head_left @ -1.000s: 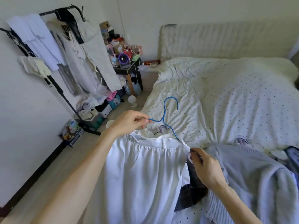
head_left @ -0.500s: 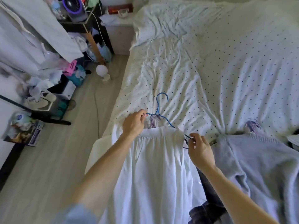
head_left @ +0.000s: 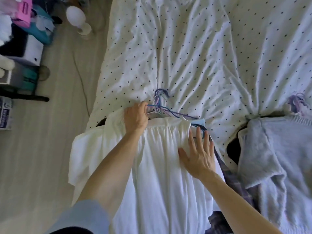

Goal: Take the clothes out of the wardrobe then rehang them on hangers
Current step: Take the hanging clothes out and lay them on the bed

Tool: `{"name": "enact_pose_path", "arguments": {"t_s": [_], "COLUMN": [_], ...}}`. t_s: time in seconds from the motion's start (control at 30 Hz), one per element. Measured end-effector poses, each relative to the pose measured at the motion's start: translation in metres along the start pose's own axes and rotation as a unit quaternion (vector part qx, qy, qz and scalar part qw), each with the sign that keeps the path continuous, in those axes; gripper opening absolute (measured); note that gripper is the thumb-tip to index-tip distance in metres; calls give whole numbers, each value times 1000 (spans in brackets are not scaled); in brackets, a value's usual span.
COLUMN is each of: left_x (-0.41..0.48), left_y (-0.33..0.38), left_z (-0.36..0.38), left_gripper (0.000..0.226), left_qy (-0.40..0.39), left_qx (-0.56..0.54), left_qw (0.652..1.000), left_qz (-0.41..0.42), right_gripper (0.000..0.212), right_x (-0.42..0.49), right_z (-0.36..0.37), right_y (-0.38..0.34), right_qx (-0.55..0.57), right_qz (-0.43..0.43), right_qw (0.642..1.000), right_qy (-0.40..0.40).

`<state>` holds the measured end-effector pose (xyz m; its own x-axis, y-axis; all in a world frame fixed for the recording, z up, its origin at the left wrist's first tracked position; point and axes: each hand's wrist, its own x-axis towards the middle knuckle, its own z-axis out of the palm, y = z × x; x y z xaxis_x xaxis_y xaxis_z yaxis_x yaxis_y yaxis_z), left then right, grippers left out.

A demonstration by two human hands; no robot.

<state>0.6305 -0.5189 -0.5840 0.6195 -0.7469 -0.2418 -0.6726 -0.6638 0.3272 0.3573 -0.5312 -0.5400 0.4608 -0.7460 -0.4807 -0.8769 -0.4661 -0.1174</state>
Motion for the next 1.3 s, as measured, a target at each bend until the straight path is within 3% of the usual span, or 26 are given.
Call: {"name": "enact_pose_path", "arguments": {"t_s": [0.2,0.37,0.57,0.77,0.9,1.1,1.3], "left_x": [2,2,-48,-154,-228,-331,-437], "left_y": [-5,2,29,73,124,241,418], "left_z": [15,-10,-62,-101,-118,-116,-88], "left_gripper": [30,44,57,57,53,53,55], "left_qy": [-21,-136,-139,-169,-177,-194,-187], "left_qx": [58,74,101,83,72,99,124], "left_qw": [997,988,982,977,972,942,876], "left_qz": [-49,-21,82,105,133,254,428], "right_gripper": [80,78,66,54,43,29,31], "right_x": [32,21,-30,-130,-215,-352,-507], "right_z": [0,-26,-62,-101,-132,-161,-169], "right_y": [5,9,13,50,93,196,325], "right_qx": [5,20,113,168,202,210,189], "right_qz": [-14,-21,-1,-9,-25,16,148], "right_qw": [992,988,991,985,978,956,904], "right_qy": [-123,-153,-73,-40,50,206,355]}}
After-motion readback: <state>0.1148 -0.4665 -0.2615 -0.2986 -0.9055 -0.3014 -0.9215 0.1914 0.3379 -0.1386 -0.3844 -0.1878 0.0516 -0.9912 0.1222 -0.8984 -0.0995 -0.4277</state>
